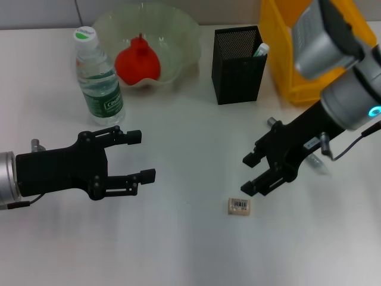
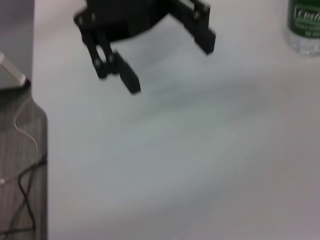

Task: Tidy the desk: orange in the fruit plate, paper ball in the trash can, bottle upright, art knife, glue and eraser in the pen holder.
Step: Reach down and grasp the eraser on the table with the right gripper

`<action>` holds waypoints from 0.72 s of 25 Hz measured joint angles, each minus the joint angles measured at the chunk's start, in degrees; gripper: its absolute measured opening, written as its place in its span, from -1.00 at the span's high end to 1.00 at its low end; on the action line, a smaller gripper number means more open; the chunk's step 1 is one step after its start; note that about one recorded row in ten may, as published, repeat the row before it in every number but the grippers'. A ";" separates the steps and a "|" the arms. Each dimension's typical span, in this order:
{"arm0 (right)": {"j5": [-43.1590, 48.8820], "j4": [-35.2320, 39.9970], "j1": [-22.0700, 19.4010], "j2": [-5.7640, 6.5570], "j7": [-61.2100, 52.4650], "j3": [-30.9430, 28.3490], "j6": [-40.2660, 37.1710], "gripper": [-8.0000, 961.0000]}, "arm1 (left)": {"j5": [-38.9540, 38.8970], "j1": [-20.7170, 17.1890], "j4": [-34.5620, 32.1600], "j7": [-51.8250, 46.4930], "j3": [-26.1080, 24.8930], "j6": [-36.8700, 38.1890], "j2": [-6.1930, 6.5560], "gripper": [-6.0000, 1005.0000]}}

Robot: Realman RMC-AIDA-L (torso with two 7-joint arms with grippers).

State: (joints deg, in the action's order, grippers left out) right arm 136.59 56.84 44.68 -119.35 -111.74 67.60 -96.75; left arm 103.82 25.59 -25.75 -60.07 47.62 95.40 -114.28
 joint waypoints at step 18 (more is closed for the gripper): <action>-4.07 -2.52 -2.04 -0.27 4.30 16.18 10.26 -0.23 | -0.01 -0.02 0.00 0.44 -0.43 -0.80 -0.37 -0.67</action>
State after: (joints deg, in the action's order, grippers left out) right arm 132.53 54.33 42.64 -119.62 -107.44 83.78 -86.48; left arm 103.82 25.57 -25.75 -59.63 47.20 94.60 -114.64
